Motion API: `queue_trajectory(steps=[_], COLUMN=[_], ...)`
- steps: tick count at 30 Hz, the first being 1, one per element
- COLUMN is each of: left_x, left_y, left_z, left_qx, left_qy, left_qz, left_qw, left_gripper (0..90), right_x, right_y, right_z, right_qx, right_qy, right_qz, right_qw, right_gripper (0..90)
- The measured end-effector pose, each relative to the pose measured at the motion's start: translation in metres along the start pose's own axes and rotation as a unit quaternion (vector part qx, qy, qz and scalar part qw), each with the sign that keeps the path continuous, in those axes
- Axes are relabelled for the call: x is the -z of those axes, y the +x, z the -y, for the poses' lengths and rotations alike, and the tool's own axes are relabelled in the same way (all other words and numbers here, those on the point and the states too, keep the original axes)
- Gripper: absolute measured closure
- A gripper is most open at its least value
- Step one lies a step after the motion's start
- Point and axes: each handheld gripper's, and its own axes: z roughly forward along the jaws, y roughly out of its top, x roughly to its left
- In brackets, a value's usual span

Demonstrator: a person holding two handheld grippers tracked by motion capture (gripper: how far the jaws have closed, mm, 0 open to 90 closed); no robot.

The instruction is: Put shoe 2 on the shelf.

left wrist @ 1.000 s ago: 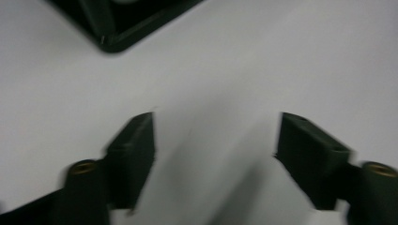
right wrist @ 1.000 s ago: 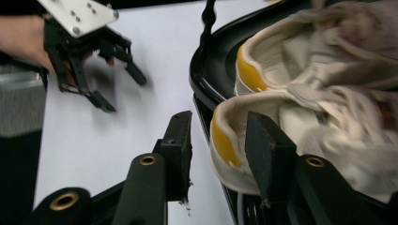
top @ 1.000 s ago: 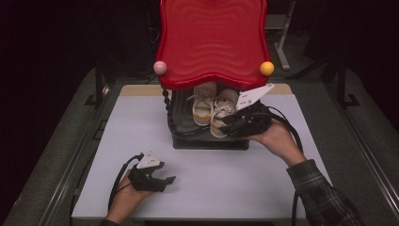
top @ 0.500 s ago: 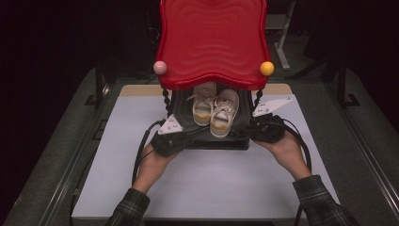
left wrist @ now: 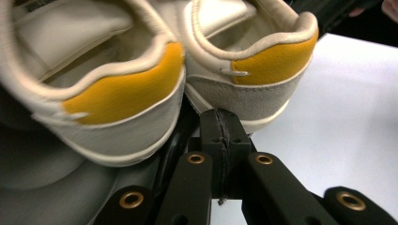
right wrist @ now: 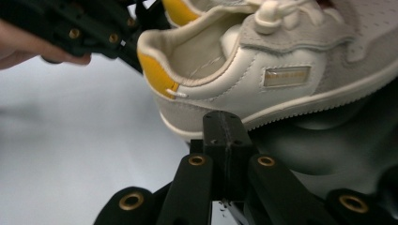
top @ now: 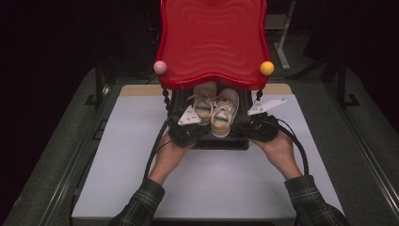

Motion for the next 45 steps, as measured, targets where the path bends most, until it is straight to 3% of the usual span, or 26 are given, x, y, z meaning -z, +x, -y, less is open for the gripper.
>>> queue_trajectory(steps=[3, 6, 10, 15, 24, 27, 35, 41, 45], left_x=[-0.005, -0.008, -0.008, -0.003, -0.009, -0.010, -0.018, -0.024, -0.032], left_y=[-0.005, -0.007, -0.006, -0.020, -0.028, -0.026, -0.020, -0.007, -0.006], left_z=[-0.003, -0.005, -0.004, -0.007, -0.014, -0.017, -0.027, -0.030, -0.028], left_qx=[-0.007, -0.007, -0.001, -0.013, -0.027, -0.027, -0.036, -0.017, -0.019], left_qy=[-0.002, -0.002, -0.004, -0.022, -0.037, -0.039, -0.034, -0.032, -0.018], left_qz=[0.001, 0.002, 0.005, 0.032, 0.039, 0.041, 0.029, 0.024, 0.027], left_qw=[1.0000, 1.0000, 1.0000, 0.9992, 0.9982, 0.9981, 0.9983, 0.9990, 0.9993], left_gripper=[89.7, 89.7, 89.7, 89.6, 89.7, 89.8, 89.8, 89.8, 89.7], right_x=[0.004, 0.005, 0.005, 0.006, 0.001, 0.002, 0.007, 0.009, 0.011], right_y=[-0.003, -0.004, -0.005, -0.006, -0.002, -0.002, -0.001, 0.002, 0.003], right_z=[-0.003, -0.004, -0.002, -0.002, -0.004, -0.005, -0.006, -0.005, -0.005], right_qx=[-0.003, -0.003, -0.005, -0.007, 0.002, 0.003, 0.008, 0.012, 0.009], right_qy=[-0.016, -0.016, -0.019, -0.021, -0.013, -0.012, -0.029, -0.031, -0.033], right_qz=[0.029, 0.035, 0.035, 0.036, 0.041, 0.051, 0.044, 0.043, 0.041], right_qw=[0.9994, 0.9992, 0.9992, 0.9991, 0.9991, 0.9986, 0.9986, 0.9985, 0.9985], right_gripper=[89.8, 89.8, 89.8, 89.7, 89.8, 89.8, 89.8, 89.7, 89.8])
